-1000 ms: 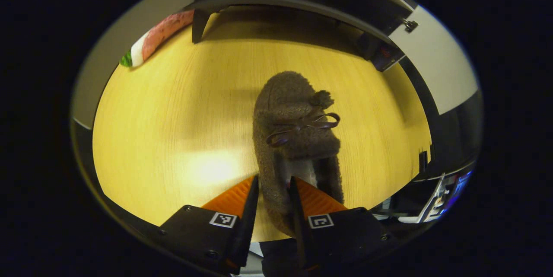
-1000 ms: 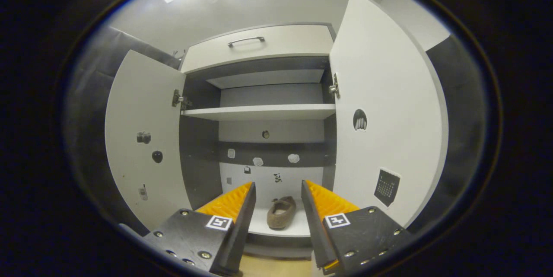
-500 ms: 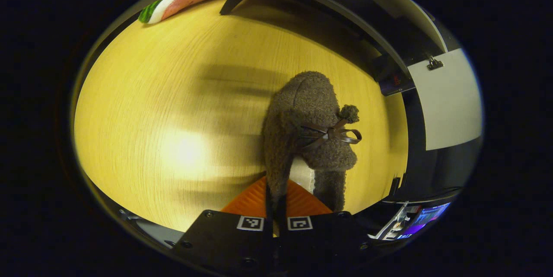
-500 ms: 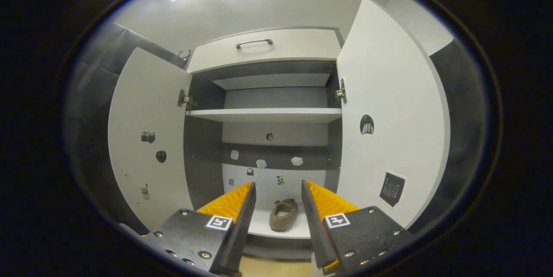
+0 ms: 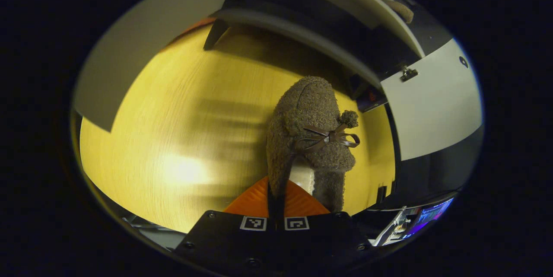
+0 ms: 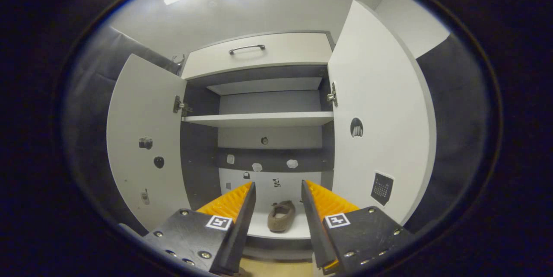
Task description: Grab one shoe with the right hand and put it into the shoe cabinet, grab the other shoe with the left hand and put it into the shoe cabinet; then close the right door with the right hand and the left door with the left hand.
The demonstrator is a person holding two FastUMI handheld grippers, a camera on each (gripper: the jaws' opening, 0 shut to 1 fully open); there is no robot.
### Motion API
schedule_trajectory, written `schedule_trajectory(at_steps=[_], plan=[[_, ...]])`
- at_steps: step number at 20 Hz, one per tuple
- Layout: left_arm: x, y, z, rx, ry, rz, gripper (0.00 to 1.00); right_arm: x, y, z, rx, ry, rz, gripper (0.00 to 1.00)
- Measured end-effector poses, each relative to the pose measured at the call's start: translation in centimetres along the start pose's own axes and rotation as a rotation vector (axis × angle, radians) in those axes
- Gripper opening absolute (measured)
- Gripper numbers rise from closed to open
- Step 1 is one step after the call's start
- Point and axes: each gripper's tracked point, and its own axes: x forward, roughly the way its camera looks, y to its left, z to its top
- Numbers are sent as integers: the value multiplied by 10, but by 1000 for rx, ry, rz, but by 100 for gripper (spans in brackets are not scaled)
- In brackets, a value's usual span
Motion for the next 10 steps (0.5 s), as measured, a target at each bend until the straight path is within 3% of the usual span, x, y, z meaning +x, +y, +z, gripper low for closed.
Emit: schedule_trajectory(at_steps=[3, 10], plan=[[-31, -15, 41, 40, -90, -47, 1, -6, -5, 1, -9, -6, -14, 63], [-86, -80, 187, 135, -350, -174, 1, -15, -24, 9, 3, -32, -53, 63]])
